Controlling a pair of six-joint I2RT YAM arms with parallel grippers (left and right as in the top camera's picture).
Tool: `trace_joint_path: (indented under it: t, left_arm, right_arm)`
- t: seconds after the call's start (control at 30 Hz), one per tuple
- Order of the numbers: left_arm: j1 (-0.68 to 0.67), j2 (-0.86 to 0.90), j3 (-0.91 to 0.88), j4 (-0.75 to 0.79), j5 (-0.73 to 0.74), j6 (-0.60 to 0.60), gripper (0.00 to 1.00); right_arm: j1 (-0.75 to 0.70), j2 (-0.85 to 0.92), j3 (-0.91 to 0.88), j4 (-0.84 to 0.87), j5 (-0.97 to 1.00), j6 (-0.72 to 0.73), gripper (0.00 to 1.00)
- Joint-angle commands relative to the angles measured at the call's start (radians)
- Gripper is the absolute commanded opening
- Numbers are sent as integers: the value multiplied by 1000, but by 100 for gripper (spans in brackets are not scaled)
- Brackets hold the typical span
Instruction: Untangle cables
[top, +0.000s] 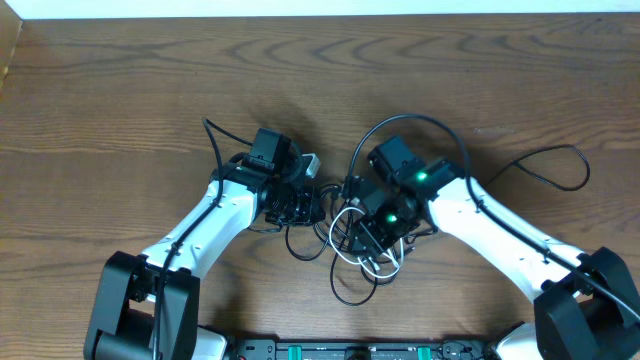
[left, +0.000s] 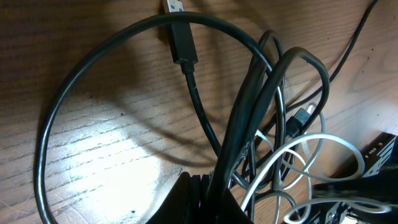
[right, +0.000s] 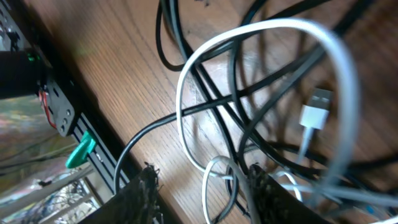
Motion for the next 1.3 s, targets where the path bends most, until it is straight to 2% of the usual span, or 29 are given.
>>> trace_joint_path:
  t: [0.0, 0.17, 0.4, 0.77, 1.27]
  left_arm:
    - [-2, 3, -4, -2, -12, -6, 8]
    - [-2, 4, -4, -2, -12, -6, 8]
    - [-2, 4, -4, -2, -12, -13, 8]
    - [-2, 4, -4, -3, -12, -13, 8]
    - [-2, 3, -4, -2, -12, -13, 8]
  right_arm:
    - [38, 2, -28, 33, -21, -8, 46]
    - [92, 2, -39, 69, 30, -5, 47]
    - [172, 2, -39, 97, 196, 95, 46]
    - [229, 2, -39, 105, 224, 138, 33]
    - [272, 11, -39, 125, 275, 172, 30]
